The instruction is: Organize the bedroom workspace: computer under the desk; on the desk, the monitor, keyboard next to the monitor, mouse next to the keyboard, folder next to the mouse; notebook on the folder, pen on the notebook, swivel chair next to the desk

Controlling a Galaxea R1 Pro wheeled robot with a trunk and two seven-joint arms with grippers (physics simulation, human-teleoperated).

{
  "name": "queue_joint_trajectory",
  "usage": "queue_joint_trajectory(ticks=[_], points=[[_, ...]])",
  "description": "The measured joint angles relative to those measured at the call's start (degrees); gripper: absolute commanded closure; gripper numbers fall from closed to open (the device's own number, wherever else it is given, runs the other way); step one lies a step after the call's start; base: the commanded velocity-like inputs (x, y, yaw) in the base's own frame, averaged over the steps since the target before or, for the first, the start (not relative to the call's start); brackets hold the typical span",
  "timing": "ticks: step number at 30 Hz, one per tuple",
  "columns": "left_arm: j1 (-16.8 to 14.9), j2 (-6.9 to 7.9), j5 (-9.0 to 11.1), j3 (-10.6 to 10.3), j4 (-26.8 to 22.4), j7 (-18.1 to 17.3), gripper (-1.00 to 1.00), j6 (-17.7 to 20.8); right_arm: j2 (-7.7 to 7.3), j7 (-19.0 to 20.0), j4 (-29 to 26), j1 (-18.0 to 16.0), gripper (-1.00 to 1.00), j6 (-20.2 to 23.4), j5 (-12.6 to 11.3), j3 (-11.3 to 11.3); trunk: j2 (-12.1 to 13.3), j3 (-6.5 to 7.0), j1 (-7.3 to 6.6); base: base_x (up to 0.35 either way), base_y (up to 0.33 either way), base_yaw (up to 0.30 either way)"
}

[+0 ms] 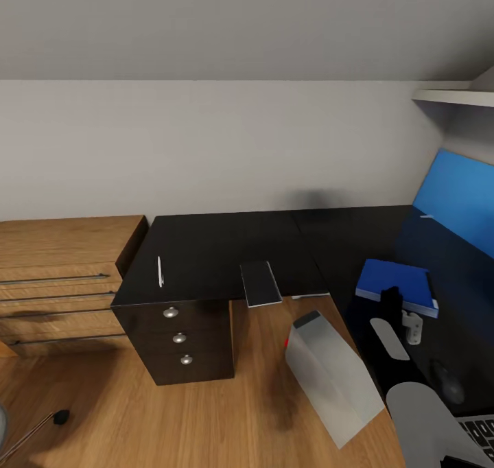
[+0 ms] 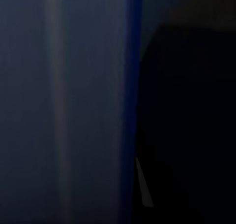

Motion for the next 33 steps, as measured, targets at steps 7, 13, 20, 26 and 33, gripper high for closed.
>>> queue_joint_trajectory(ticks=[7, 13, 20, 26, 33], points=[[0.0, 0.0, 0.0, 0.0, 0.0, 0.0, -1.0, 0.0, -0.02, -0.4, 2.9, 0.0, -1.0, -0.2, -1.7, -0.2, 0.0, 0.0, 0.0, 0.0, 0.0, 0.0], [0.0, 0.0, 0.0, 0.0, 0.0, 0.0, -1.0, 0.0, -0.01, -0.4, 2.9, 0.0, -1.0, -0.2, -1.6, -0.2, 0.0, 0.0, 0.0, 0.0, 0.0, 0.0], [0.0, 0.0, 0.0, 0.2, 0.0, -0.3, -1.0, 0.0, -0.01, -0.4, 2.9, 0.0, -1.0, -0.2, -1.5, -0.2, 0.0, 0.0, 0.03, -0.098, 0.0, 0.0], [0.0, 0.0, 0.0, 0.2, 0.0, -0.3, -1.0, 0.0, -0.01, -0.4, 2.9, 0.0, -1.0, -0.2, -1.5, -0.2, 0.0, 0.0, 0.01, -0.08, 0.0, 0.0], [0.0, 0.0, 0.0, 0.3, 0.0, -0.3, -1.0, 0.0, -0.01, -0.4, 2.9, 0.0, -1.0, -0.2, -1.5, -0.1, 0.0, 0.0, 0.03, -0.194, 0.0, 0.0]])
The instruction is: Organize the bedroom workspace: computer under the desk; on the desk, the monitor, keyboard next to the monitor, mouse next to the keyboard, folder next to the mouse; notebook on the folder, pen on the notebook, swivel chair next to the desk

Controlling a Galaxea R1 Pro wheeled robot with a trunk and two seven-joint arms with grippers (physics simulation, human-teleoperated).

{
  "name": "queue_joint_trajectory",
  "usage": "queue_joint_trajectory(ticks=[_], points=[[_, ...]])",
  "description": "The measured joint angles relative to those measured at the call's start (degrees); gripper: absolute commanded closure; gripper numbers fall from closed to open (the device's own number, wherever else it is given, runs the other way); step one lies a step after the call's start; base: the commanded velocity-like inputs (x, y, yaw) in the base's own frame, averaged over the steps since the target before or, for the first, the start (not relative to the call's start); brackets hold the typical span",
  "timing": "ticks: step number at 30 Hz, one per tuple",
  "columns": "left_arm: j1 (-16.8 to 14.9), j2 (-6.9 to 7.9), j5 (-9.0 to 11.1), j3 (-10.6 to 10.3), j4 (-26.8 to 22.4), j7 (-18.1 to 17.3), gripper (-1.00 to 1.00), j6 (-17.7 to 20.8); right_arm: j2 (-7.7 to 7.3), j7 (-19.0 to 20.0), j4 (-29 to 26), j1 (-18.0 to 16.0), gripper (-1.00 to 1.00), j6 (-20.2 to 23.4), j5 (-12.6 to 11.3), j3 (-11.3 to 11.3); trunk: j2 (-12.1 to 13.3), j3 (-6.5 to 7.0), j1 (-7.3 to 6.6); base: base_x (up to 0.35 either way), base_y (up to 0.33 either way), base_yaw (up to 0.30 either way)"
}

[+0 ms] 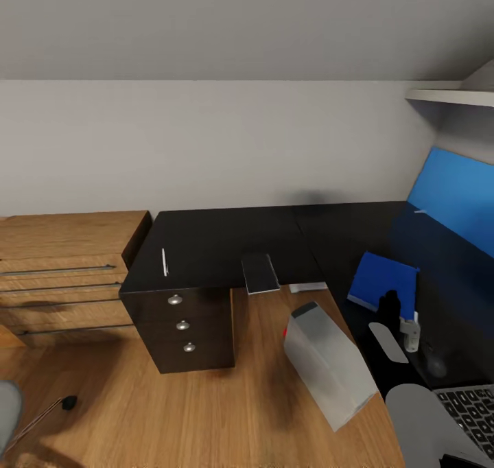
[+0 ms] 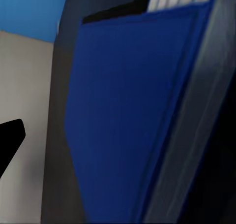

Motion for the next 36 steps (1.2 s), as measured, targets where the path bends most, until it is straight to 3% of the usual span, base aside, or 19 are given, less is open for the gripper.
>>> queue_joint_trajectory(ticks=[9, 25, 36], points=[[0.0, 0.0, 0.0, 0.0, -0.1, 0.0, -1.0, 0.0, 0.1, 0.1, 0.0, 0.0, -1.0, 0.0, 0.1, 0.1, 0.0, 0.0, -0.01, -0.115, 0.017, 0.0], [0.0, 0.0, 0.0, 0.0, -0.1, 0.1, -1.0, 0.0, 2.18, 0.4, 0.2, 0.0, -1.0, -0.1, 0.6, 0.5, 0.0, 0.0, -0.03, -0.128, 0.043, 0.0], [0.0, 0.0, 0.0, 0.0, -0.1, 0.2, -1.0, 0.0, 2.84, 0.3, 0.5, 0.0, -1.0, -0.1, 0.8, 3.4, 0.0, 0.0, -0.03, -0.005, 0.002, 0.0]])
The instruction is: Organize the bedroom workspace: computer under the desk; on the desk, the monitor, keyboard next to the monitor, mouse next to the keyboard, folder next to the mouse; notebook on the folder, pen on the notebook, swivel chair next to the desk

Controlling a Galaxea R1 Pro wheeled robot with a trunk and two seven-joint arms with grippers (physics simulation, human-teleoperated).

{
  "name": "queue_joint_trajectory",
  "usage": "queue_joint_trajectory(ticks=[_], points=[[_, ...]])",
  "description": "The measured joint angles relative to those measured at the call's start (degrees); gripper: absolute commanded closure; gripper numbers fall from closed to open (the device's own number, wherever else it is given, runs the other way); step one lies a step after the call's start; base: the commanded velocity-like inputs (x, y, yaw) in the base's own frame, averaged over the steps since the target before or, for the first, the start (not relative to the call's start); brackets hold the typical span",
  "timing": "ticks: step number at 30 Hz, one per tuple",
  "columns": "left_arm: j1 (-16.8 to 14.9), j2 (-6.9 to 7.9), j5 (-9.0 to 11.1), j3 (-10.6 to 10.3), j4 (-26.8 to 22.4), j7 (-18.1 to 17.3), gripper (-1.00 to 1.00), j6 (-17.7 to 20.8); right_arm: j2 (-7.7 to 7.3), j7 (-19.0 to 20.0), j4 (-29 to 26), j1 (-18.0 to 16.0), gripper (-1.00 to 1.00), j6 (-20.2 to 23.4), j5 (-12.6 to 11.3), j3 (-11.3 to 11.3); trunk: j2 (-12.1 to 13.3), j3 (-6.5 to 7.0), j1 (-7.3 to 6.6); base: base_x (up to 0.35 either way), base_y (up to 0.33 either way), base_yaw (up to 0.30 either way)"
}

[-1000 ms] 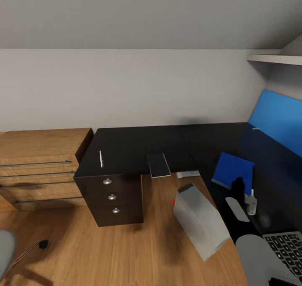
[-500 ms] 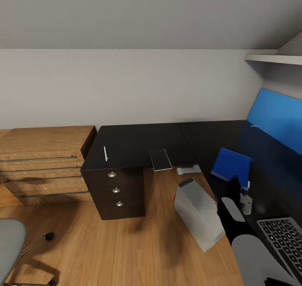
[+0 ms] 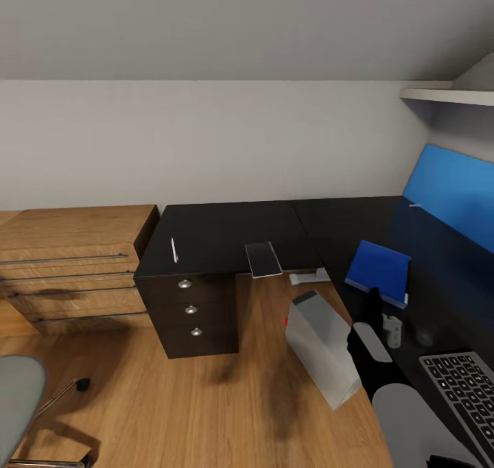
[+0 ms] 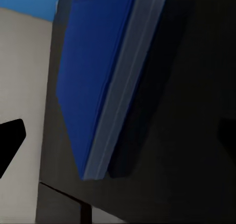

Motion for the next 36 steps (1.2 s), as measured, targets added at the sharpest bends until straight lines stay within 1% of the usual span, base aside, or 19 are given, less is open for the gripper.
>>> queue_joint_trajectory(ticks=[2, 4, 5, 7, 8, 9, 10, 11, 12, 13, 16, 17, 19, 20, 22, 24, 27, 36], points=[[0.0, 0.0, 0.0, 0.0, 0.0, 0.0, -1.0, 0.0, 0.08, 0.0, 0.4, 0.0, -1.0, 0.2, 0.4, 0.2, 0.0, 0.0, 0.0, 0.0, 0.0, 0.0], [0.0, 0.0, 0.0, 0.0, 0.0, 0.1, -1.0, 0.0, 0.29, 0.0, 1.1, 0.0, -1.0, 1.6, 0.4, 2.4, 0.0, 0.0, 0.0, 0.0, 0.0, 0.0], [0.0, 0.0, 0.0, 0.0, 0.0, 0.2, -1.0, 0.0, 0.4, 0.0, 1.3, 0.0, -1.0, 2.3, 0.4, 4.2, 0.0, 0.0, 0.0, 0.0, 0.0, 0.0], [0.0, 0.0, 0.0, 0.0, 0.1, 0.2, -1.0, 0.0, 0.48, 0.0, 1.5, 0.0, -1.0, 2.9, 0.4, 6.3, 0.0, 0.0, 0.0, 0.0, 0.0, 0.0], [0.0, 0.0, 0.0, 0.0, 0.1, 0.2, -1.0, 0.0, 0.61, 0.1, 2.0, 0.0, -1.0, 3.2, 0.4, 8.9, 0.0, 0.0, 0.0, 0.0, 0.0, 0.0], [0.0, 0.0, 0.0, 0.0, 0.1, 0.2, -1.0, 0.0, 0.84, 0.1, 2.7, 0.0, -1.0, 3.6, -0.4, 11.1, 0.0, 0.0, 0.0, 0.0, 0.0, 0.0], [0.0, 0.0, 0.0, 0.0, 0.1, 0.3, -1.0, 0.0, 1.26, 0.1, 3.5, 0.0, -1.0, 3.9, -0.4, 13.3, 0.0, 0.0, 0.0, 0.0, 0.0, 0.0], [0.0, 0.0, 0.0, 0.0, 0.1, 0.3, -1.0, 0.0, 1.5, 0.1, 3.8, 0.0, -1.0, 4.0, -0.4, 14.4, 0.0, 0.0, 0.0, 0.0, 0.0, 0.0], [0.0, 0.0, 0.0, 0.0, 0.1, 0.3, -1.0, 0.0, 2.11, 0.1, 4.5, 0.0, -1.0, 4.1, -0.4, 17.6, 0.0, 0.0, 0.0, 0.0, 0.0, 0.0], [0.0, 0.0, 0.0, 0.0, 0.1, 0.3, -1.0, 0.0, 2.59, 0.1, 4.9, 0.0, -1.0, 4.3, -0.4, 19.5, 0.0, 0.0, 0.0, 0.0, 0.0, 0.0], [0.0, 0.0, 0.0, 0.0, 0.1, 0.3, -1.0, 0.0, 3.59, 0.0, 5.3, 0.0, -1.0, 5.4, -0.4, 22.7, 0.0, 0.0, 0.0, 0.0, 0.0, 0.0], [0.0, 0.0, 0.0, 0.0, 0.0, 0.3, -1.0, 0.0, 4.1, 0.0, 5.4, 0.0, -1.0, 7.4, -0.4, 23.5, 0.0, 0.0, 0.0, 0.0, 0.0, 0.0], [0.0, 0.0, 0.0, 0.0, 0.0, 0.3, -1.0, 0.0, 4.58, -0.1, 5.5, 0.0, -1.0, 11.9, -0.3, 24.2, 0.0, 0.0, 0.0, 0.0, 0.0, 0.0], [0.0, 0.0, 0.0, 0.0, 0.0, 0.3, -1.0, 0.0, 4.65, -0.1, 5.5, 0.0, -1.0, 13.2, -0.3, 24.3, 0.0, 0.0, 0.0, 0.0, 0.0, 0.0], [0.0, 0.0, 0.0, 0.0, 0.0, 0.3, -1.0, -0.3, 4.78, -0.1, 5.5, 0.0, -1.0, 18.7, -0.1, 24.5, 0.0, 0.0, 0.0, 0.018, 0.0, 0.0], [0.0, 0.0, 0.0, -0.1, 0.0, 0.2, -1.0, -1.2, 4.83, 0.2, 5.5, 0.0, -1.0, 25.7, 0.0, 24.7, 0.0, 0.0, -0.02, 0.188, 0.043, 0.0], [0.0, 0.0, 0.0, -0.1, -0.2, 0.1, -1.0, -1.4, 4.76, 0.3, 5.5, 0.0, -1.0, 27.7, 0.0, 24.7, 0.0, 0.0, -0.03, 0.266, 0.079, 0.0], [0.0, 0.08, 0.0, -0.1, -2.5, 0.0, -1.0, -1.5, 4.67, 0.3, 5.4, 0.0, -1.0, 28.6, -0.2, 24.6, 0.0, 0.0, -0.03, 0.306, 0.109, 0.0]])
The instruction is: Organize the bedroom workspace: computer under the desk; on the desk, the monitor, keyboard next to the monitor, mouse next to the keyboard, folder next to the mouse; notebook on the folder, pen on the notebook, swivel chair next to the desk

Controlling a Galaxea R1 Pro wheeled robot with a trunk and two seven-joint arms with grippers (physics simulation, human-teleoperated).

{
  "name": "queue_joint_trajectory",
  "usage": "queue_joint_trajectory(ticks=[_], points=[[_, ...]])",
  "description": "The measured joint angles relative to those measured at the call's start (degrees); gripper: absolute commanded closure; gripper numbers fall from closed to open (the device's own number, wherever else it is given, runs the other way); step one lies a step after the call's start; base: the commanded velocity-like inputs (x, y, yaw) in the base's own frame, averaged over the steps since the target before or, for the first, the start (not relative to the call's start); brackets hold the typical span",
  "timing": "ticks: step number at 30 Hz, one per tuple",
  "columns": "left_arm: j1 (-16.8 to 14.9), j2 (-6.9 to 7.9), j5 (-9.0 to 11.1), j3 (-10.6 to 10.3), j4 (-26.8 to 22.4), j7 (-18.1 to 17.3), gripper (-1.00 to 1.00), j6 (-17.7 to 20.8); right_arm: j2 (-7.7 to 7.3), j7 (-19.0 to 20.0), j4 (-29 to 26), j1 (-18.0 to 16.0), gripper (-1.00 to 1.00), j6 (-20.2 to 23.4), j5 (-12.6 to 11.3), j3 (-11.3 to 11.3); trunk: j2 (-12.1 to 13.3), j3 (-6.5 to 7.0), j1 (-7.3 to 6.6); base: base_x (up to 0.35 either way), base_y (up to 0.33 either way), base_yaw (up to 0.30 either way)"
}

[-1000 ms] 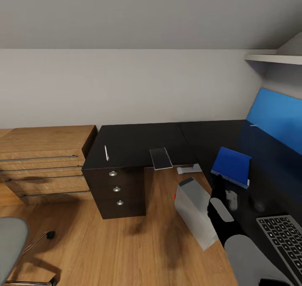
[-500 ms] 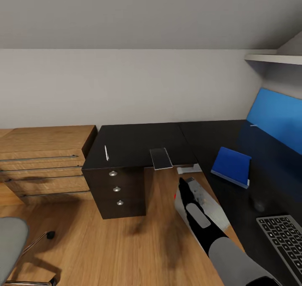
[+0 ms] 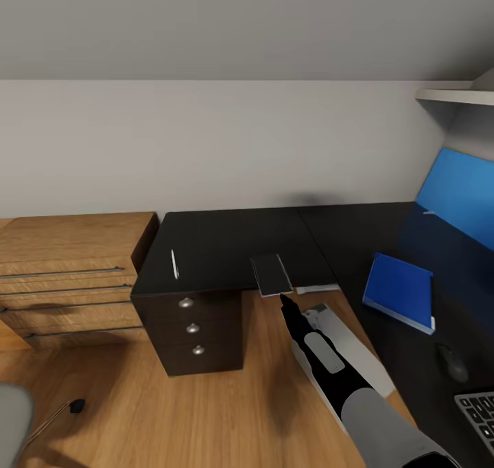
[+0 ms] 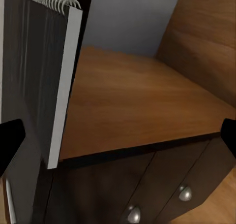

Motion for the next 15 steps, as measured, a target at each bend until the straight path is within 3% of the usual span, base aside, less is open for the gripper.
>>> queue_joint_trajectory(ticks=[4, 9, 13, 15], points=[[0.0, 0.16, 0.0, 0.0, -0.4, -0.1, -1.0, 0.0, -0.01, 0.3, -0.1, 0.0, -1.0, 0.1, 0.0, -0.1, 0.0, 0.0, 0.01, 0.212, 0.177, 0.0], [0.1, 0.65, 0.4, 0.1, -1.0, 0.2, -1.0, 0.3, -0.38, 2.0, -0.4, 0.6, -1.0, -0.2, 0.4, -0.5, 0.0, 0.0, 0.03, 0.042, 0.052, 0.0], [0.0, -0.31, 0.8, 0.1, -2.2, 0.4, -1.0, -0.1, -1.5, 1.6, -1.7, 1.9, -1.0, -0.5, 0.2, -1.8, 0.0, 0.0, 0.03, 0.0, 0.0, 0.0], [-0.1, -0.86, 0.3, 0.1, -1.8, 0.5, -1.0, -0.2, -0.95, 2.2, -2.3, 1.9, -1.0, -0.4, 0.0, -1.7, 0.0, 0.0, 0.03, 0.0, 0.0, 0.0]])
